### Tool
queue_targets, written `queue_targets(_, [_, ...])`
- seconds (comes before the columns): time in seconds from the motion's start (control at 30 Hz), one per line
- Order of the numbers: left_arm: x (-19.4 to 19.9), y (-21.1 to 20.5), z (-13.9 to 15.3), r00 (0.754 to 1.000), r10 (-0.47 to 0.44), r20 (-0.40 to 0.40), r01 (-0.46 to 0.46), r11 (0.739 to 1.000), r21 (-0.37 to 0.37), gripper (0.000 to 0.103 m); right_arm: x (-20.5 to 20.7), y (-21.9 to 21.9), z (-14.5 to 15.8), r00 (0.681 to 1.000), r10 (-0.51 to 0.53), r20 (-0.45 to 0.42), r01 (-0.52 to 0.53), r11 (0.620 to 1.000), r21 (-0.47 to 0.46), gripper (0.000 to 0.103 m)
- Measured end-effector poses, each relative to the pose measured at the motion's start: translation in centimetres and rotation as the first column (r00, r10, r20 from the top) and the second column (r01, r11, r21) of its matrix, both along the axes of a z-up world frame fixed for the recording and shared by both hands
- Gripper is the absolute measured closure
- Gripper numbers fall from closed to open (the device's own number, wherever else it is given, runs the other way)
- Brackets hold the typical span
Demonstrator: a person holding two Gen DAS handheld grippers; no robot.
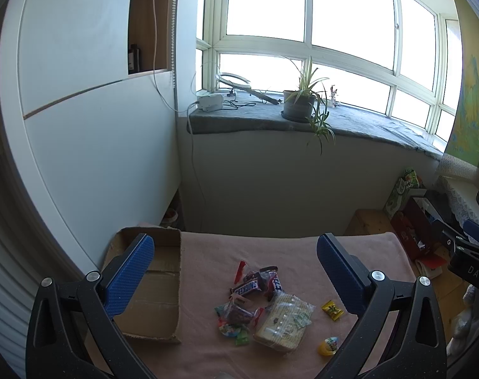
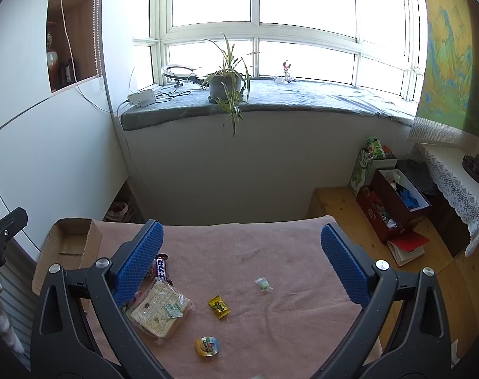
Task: Organize snacks
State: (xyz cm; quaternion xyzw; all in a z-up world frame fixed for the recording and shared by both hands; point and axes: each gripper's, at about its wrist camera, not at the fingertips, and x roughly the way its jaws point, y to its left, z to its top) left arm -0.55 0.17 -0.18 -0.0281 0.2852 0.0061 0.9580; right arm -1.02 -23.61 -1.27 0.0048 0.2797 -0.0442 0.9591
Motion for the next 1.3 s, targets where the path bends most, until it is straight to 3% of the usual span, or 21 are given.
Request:
queue_targets(1.1, [1.0,-0.1,-0.9,0.999,-0.014,-0.035,0.014,1.0,-0.006,0.0,0.6,-0.3,-1.6,0.999,0.003,-0.033,-0.003,1.0,0.002,0.001])
queue_targets(1.3, [1.4,0.6,-2.3,0.998,-0.04,-0.056,0.037,0.998,-0.053,0.0,1.0,-0.8,-2.4,0.999,0.001,-0.052,0.0,1.0,0.009,0.001])
